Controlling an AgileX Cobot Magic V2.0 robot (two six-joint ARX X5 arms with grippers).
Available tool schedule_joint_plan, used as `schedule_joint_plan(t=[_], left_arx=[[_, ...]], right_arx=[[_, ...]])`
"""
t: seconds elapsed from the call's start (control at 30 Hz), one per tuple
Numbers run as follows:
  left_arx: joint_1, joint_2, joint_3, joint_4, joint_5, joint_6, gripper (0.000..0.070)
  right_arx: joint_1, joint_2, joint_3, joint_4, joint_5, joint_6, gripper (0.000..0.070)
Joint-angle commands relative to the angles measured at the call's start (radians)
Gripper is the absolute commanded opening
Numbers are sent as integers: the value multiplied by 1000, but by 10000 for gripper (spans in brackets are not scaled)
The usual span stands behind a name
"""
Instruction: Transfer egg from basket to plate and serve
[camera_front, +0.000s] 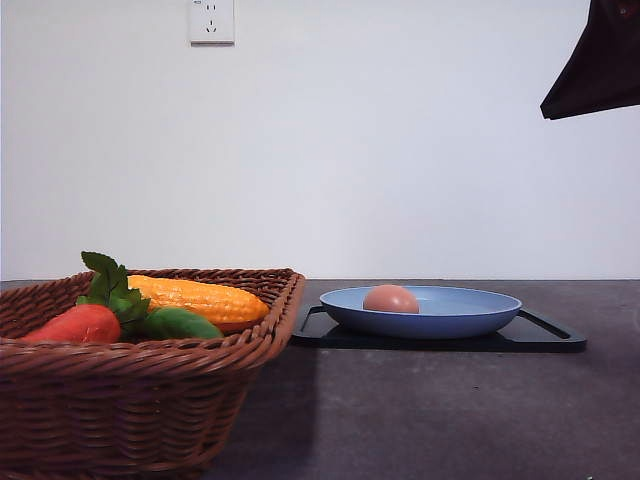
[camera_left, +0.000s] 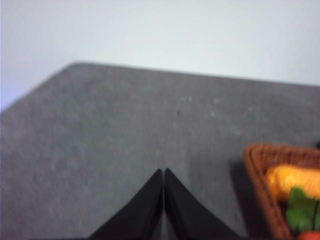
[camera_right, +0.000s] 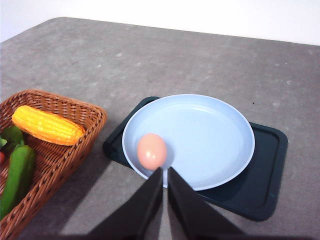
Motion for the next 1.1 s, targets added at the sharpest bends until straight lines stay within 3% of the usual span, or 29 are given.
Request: schedule_joint_plan(t=[0.0, 0.17, 1.07], left_arx=[[3, -1, -29, 38, 7, -33, 0], [3, -1, -89, 44, 11, -48, 0], [3, -1, -90, 35, 13, -65, 0]], right_arx=[[7, 4, 10, 10, 4, 16, 0], [7, 4, 10, 10, 4, 16, 0], [7, 4, 10, 10, 4, 16, 0]])
